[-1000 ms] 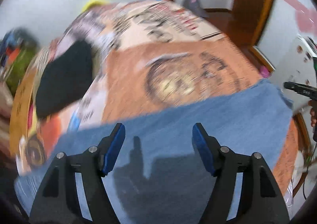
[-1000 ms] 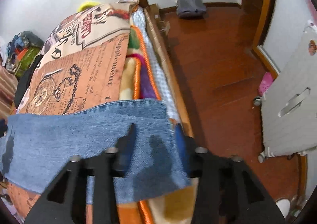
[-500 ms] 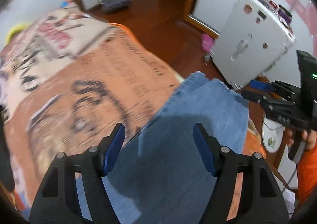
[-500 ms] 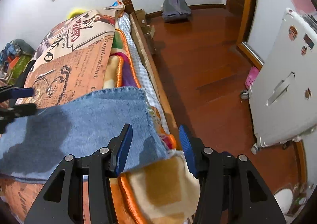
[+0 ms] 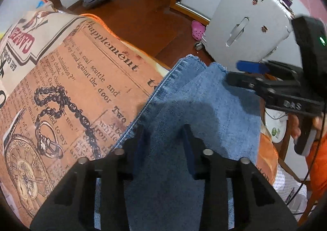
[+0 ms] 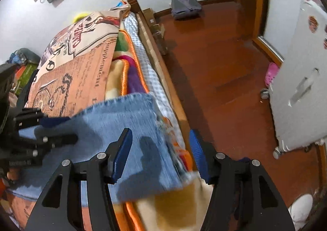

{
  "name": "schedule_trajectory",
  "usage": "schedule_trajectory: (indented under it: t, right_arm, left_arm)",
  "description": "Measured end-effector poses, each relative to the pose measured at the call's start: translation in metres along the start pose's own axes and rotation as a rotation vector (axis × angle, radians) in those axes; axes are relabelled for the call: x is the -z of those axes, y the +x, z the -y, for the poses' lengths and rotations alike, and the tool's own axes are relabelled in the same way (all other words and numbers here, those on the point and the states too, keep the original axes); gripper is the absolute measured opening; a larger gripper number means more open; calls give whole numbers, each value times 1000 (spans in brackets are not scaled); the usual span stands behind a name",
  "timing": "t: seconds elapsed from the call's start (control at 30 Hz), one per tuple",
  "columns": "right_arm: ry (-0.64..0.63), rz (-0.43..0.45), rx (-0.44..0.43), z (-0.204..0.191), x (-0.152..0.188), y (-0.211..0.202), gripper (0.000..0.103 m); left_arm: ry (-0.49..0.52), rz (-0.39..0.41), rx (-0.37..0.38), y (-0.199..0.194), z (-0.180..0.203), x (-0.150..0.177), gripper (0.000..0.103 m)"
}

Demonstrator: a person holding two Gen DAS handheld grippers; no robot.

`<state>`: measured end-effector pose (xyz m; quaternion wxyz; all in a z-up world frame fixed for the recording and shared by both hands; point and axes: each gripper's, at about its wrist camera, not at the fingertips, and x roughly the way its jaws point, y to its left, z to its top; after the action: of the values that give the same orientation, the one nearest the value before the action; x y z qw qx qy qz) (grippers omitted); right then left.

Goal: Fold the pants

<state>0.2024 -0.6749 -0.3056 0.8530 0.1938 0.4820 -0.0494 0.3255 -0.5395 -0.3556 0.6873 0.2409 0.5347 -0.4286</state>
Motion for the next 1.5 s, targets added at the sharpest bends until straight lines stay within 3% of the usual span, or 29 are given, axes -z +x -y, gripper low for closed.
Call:
schedule_trajectory:
  t: [0.13,0.2,0.27,0.33,0.57,0.7,0.77,0.83,0.97,1.1,1.3,1.5]
  right_arm:
    - [-13,-13,-22,-3,-2,13,54]
    - [-22,-13,-41,-5,-1,16,48]
    - [-33,-12,-60,-7,0,16,24]
    - [-45,-5,-48,-10,0,15,12]
    - [-106,102,0,-25,-2,-9,6]
    - [-104,124,21,-29,-13,-14,6]
    - [-105,91,68,-31,-18,-5,6]
    - [-102,48,111,-32,-18,5,8]
    - [-86,17,129,-30,-9,2,31]
    - [-82,56,125,-38,0,-27,35]
    - [-174,112,96,-83,5,-70,39]
    - [-302,183,41,-156,3,-100,41]
  left_arm:
    - [7,16,-14,0,5,2,27]
    - [10,29,-26,0,6,3,21]
    - [22,51,-46,-4,11,5,17]
    - [34,65,-63,-6,14,6,14]
    - [55,140,-116,-25,20,4,7]
    - [51,123,-144,-22,15,-4,7]
    - [20,38,-127,-1,6,-9,9]
    - [4,20,-128,7,1,-9,14]
    - [-13,75,-137,-14,0,-5,38]
    - [-32,161,-164,-61,-4,7,40]
    - [-143,283,-246,-150,-40,59,45]
    - [-357,372,-430,-254,-113,166,47]
